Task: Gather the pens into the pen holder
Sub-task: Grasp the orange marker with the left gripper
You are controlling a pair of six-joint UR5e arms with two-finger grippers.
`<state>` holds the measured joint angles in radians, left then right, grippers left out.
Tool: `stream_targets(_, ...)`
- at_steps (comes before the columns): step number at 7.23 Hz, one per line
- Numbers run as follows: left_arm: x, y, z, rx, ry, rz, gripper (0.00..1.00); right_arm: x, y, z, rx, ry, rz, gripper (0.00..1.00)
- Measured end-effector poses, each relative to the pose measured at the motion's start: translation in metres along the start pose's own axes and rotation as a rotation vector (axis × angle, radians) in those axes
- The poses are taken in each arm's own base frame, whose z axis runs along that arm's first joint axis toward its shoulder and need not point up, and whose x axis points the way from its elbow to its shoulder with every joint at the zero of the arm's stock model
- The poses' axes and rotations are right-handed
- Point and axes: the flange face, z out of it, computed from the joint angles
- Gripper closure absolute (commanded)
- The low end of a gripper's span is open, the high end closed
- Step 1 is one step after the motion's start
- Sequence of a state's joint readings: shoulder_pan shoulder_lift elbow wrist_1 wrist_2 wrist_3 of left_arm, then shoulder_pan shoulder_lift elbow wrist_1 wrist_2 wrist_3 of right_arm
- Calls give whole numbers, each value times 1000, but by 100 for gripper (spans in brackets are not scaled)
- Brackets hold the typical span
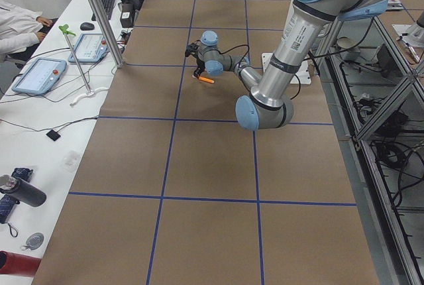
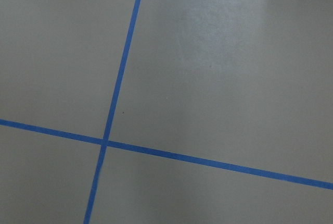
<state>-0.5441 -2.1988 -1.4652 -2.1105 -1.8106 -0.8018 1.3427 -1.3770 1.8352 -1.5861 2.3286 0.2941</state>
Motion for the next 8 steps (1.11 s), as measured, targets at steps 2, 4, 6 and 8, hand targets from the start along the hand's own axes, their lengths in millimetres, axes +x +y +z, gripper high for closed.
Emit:
stream_targets(2, -2, 1, 6, -7, -9, -9, 54, 3, 1, 0, -2, 2, 0, 0)
stream_targets(4, -4, 3, 10, -14, -17, -31, 58, 6, 2, 2, -5, 5, 3, 0)
stream_targets(6, -5, 3, 12, -17, -20, -40, 63, 6, 3, 2, -5, 5, 4, 0)
stream_targets(8, -6, 4, 14, -20, -23, -42, 63, 6, 3, 2, -5, 5, 3, 0)
